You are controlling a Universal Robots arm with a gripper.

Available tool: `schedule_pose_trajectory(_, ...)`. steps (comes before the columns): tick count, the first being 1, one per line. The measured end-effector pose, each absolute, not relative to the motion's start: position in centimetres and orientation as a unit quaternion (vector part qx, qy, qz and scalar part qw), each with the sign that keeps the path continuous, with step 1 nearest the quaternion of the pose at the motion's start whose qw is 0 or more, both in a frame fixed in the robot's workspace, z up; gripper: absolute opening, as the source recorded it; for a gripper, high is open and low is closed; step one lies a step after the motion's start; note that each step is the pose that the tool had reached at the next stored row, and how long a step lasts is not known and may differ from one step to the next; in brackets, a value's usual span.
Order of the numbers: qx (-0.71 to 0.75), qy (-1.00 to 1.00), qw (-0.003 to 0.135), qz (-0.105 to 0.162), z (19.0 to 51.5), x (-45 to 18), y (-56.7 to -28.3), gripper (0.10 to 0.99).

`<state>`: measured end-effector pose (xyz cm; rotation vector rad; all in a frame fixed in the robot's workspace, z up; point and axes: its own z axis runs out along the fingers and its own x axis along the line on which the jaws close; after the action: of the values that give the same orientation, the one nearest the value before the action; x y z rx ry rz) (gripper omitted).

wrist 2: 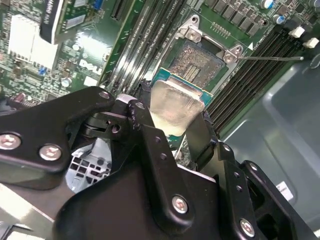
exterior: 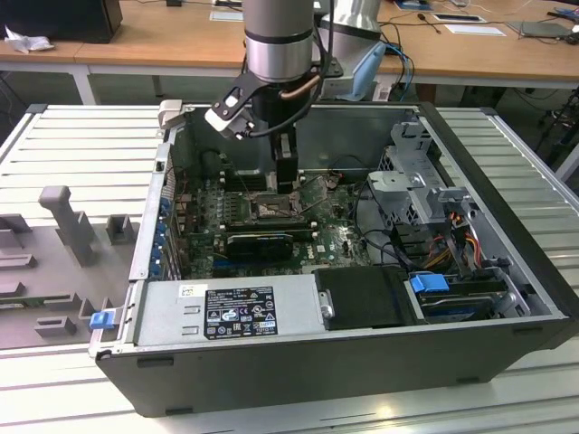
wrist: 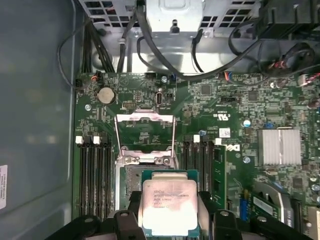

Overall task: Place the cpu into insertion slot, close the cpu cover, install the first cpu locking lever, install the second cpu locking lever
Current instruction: 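Place the cpu into insertion slot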

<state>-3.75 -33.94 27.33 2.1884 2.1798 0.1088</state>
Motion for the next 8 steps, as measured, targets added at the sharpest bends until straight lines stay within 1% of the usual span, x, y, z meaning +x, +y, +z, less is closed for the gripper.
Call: schedule_pose_trajectory(8,0.708,0.705,0.025,0.035,25.4,-4.0,-33.4,0.525)
